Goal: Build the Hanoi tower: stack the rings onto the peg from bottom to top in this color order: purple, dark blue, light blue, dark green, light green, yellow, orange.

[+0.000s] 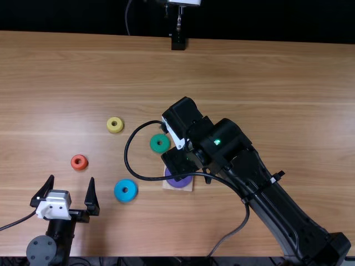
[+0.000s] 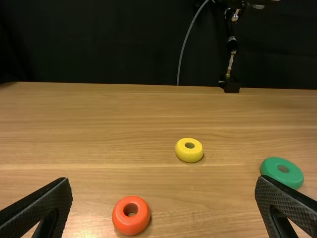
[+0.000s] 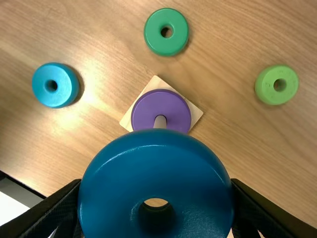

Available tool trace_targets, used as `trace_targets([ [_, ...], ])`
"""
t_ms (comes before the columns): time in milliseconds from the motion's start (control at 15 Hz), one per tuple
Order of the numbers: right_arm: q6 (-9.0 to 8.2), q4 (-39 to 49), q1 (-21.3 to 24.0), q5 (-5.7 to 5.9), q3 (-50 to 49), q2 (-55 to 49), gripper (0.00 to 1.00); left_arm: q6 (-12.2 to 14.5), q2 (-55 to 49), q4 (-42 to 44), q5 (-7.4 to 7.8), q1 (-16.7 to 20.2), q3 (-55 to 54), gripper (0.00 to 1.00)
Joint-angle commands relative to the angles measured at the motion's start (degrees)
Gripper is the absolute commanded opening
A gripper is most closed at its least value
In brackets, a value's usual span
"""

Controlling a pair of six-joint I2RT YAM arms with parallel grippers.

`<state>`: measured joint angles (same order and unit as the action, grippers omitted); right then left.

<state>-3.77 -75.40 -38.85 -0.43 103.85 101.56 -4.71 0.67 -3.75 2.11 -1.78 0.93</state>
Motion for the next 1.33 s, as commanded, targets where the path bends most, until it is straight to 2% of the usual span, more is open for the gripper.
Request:
trace_targets([
  [0, -0.45, 0.2, -0.2, -0.21, -0.3, -2.2, 0.0, 0.3, -0.7, -1.0, 0.42, 0.4, -0.9, 1.0],
  [1267, -0.55, 0.6, -1.0, -0.21, -0.3, -2.1, 0.0, 0.3, -0.7, -1.0, 0.42, 0.4, -0.9, 1.0],
])
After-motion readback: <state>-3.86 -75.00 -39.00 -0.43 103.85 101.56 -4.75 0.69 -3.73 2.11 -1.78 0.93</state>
